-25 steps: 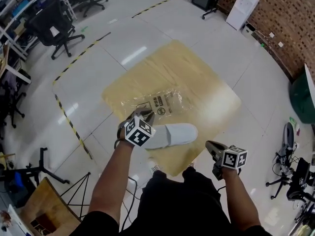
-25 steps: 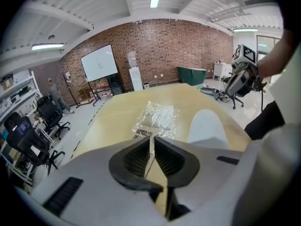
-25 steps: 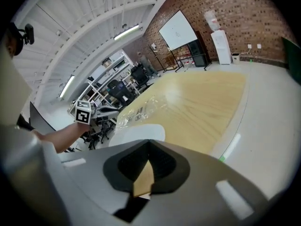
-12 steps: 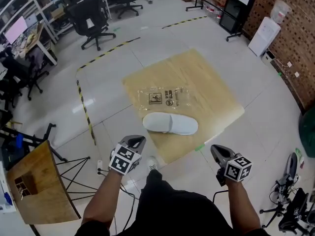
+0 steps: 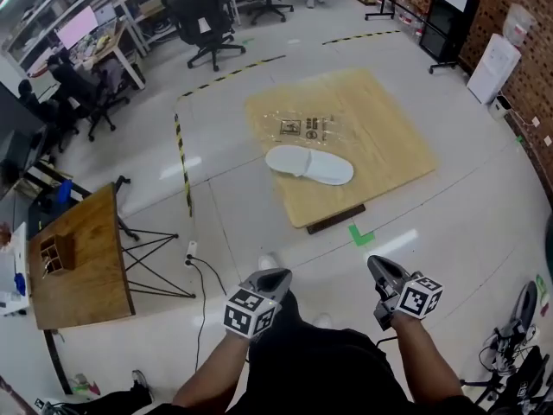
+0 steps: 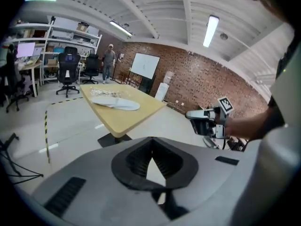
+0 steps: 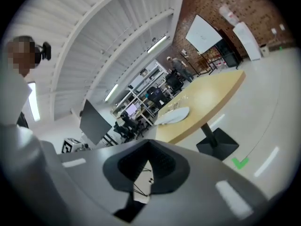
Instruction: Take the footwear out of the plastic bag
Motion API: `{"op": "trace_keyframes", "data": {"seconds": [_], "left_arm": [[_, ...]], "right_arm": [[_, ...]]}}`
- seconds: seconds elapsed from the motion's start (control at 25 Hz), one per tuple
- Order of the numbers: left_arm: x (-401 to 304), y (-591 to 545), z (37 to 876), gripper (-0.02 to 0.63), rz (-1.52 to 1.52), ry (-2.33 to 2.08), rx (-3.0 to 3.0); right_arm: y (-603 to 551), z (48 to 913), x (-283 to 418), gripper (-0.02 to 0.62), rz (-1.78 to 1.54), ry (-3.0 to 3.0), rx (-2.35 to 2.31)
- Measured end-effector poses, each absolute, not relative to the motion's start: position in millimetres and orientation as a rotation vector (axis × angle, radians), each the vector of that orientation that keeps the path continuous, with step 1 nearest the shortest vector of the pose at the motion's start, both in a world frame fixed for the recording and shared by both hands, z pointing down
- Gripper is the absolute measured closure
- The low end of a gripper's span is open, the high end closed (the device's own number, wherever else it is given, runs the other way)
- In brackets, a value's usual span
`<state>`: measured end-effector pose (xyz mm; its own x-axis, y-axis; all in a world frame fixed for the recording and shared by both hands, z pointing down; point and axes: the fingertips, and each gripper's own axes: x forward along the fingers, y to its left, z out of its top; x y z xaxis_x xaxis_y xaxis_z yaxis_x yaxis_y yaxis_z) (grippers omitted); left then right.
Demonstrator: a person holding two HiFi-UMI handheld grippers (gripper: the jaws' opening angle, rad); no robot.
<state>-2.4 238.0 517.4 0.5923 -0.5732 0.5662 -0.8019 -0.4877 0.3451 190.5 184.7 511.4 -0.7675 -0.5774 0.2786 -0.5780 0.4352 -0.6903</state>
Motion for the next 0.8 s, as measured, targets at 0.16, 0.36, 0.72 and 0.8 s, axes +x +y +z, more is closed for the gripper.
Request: {"op": "trace_keyframes", "data": {"seconds": [0.16,0.36,0.72,0.8], "left_arm": [[5.2,291.4,508.7,0.598,0.561,-1.111,2.206],[-17.1,293.6,484.4,0.598,0.538,-1.183,2.211],[-58.2,284.5,436.4,0.598,0.512,-1.217,2.335],[-66.3,288.2,435.8,0.598,0.522,-1.178,2.359]], "right_arm": [[231.9,499.6,176.3,0.594,1.080,-2.619,0.959],[256.4,471.5,156.9,0.595,0.838,-2.658,0.888],[273.9,454.6,145.2,0.595,0.846,-2.644,1.036],[280.8,453.6,137.4,0.595,0.865,-2.622,1.083]]}}
